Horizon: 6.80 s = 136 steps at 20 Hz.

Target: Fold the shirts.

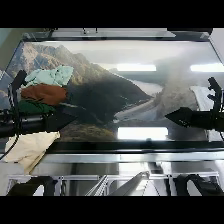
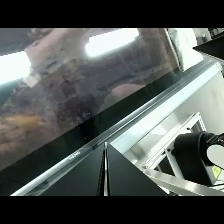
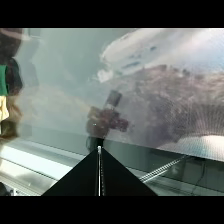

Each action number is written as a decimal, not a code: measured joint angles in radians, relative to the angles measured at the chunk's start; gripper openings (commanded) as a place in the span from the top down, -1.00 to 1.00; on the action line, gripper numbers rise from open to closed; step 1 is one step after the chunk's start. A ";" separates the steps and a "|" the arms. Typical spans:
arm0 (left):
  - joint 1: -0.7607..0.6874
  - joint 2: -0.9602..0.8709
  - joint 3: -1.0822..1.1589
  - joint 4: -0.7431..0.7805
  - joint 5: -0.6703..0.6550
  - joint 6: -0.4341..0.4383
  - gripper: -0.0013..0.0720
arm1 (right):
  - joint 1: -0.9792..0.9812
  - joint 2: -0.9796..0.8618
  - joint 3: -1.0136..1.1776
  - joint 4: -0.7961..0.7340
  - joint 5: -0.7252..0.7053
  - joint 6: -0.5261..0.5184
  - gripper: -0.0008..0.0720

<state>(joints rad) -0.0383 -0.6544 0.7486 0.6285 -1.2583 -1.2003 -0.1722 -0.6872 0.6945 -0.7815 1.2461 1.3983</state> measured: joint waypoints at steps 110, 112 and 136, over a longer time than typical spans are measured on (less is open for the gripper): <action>-0.294 -0.560 0.490 -0.302 0.056 0.189 0.91 | 0.273 -0.187 0.068 0.633 -0.143 -0.634 0.91; -0.339 -0.470 0.587 -0.349 0.056 0.203 0.91 | 0.267 -0.064 0.176 0.633 -0.140 -0.642 0.91; -0.082 -1.007 0.954 0.024 -0.072 0.033 -0.98 | 0.246 -0.809 0.479 0.539 -0.341 -0.644 -0.10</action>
<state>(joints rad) -0.1204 -1.6619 1.7027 0.6525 -1.3304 -1.1675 0.0742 -1.4960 1.1732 -0.2428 0.9054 0.7540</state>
